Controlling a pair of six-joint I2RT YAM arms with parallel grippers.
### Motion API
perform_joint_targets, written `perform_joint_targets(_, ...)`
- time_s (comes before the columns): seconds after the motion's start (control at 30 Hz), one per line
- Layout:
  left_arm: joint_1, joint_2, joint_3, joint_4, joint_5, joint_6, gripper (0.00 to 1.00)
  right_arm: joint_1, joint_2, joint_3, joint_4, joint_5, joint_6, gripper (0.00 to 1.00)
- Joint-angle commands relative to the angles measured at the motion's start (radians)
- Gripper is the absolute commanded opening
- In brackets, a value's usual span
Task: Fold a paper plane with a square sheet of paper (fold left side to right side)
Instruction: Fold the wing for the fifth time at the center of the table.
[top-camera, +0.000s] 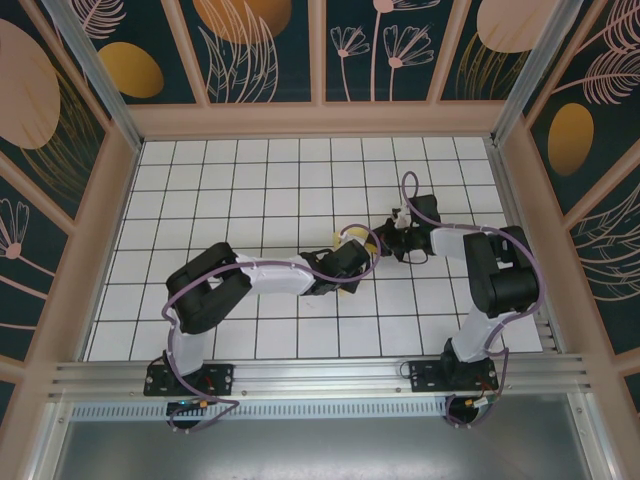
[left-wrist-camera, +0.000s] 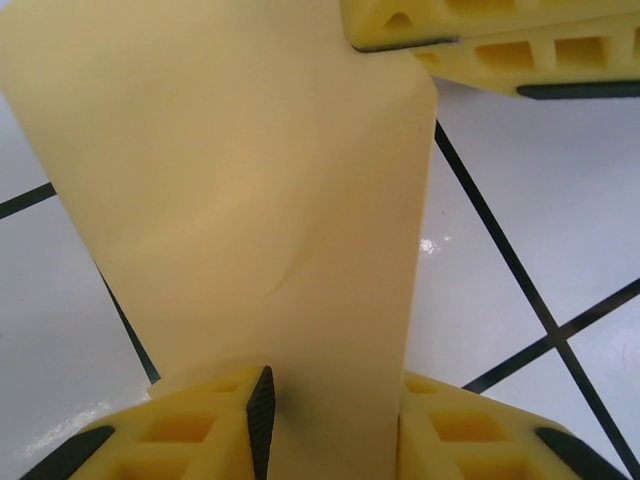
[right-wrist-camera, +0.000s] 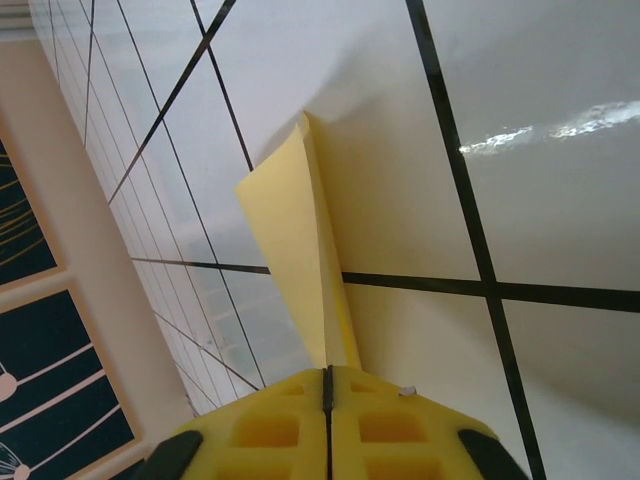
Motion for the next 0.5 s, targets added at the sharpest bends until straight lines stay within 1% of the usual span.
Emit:
perform_joint_targets(0.0,0.007,-0.061,-0.031,0.016,0.010,0.011,0.41,0.011,0.012,0.025,-0.031,0.004,-0.013,0.04)
perform_joint_targets(0.13,-0.001,-0.106,-0.062,0.019,0.034,0.002,0.48,0.011,0.011,0.030,-0.038,0.004,-0.018,0.01)
perform_joint_targets(0.27,-0.044,-0.140,-0.056,-0.025,0.011,0.003,0.53,0.013,0.014,0.036,-0.047,0.005,-0.026,0.01)
perform_joint_targets(0.37,-0.069,-0.144,-0.043,-0.068,-0.007,-0.022,0.53,0.012,0.014,0.037,-0.052,0.009,-0.029,0.01)
perform_joint_targets(0.47,-0.078,-0.136,-0.042,-0.104,-0.030,-0.062,0.51,0.013,0.016,0.035,-0.051,0.009,-0.029,0.01)
